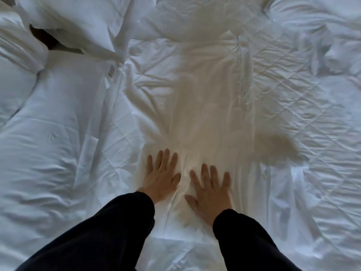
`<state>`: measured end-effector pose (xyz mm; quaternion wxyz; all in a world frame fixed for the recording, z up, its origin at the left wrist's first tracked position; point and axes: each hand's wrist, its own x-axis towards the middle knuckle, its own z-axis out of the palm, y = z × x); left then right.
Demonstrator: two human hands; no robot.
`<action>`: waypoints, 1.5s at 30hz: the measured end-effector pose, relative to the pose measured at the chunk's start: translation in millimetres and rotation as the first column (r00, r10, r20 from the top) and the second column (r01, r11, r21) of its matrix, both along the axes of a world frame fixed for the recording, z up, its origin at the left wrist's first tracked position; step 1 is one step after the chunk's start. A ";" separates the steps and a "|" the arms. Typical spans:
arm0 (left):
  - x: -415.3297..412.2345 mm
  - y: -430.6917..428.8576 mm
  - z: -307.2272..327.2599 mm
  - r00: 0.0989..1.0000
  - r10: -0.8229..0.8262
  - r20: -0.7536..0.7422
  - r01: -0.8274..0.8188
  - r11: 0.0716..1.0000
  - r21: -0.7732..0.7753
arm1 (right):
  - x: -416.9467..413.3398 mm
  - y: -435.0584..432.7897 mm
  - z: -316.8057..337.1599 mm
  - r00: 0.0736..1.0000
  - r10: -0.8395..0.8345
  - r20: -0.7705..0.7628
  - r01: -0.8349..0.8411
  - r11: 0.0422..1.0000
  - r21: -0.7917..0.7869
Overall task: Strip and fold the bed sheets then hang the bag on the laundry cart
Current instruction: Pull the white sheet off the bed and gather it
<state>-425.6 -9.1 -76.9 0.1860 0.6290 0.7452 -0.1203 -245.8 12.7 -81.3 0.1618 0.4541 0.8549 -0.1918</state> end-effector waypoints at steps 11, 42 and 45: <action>-0.4 -7.0 -38.9 1.000 -0.011 0.010 0.011 0.998 -0.069 | -1.7 15.6 -27.5 0.996 0.037 0.080 -0.038 0.999 0.010; 23.3 -142.7 33.7 0.963 -0.264 -0.061 0.268 0.961 0.074 | 23.1 -92.9 60.1 0.997 0.050 0.061 -0.061 0.979 0.195; 36.0 -189.2 44.4 0.962 -0.268 -0.047 0.270 0.961 0.049 | 36.2 -132.8 68.0 0.988 0.130 0.084 -0.139 0.984 0.112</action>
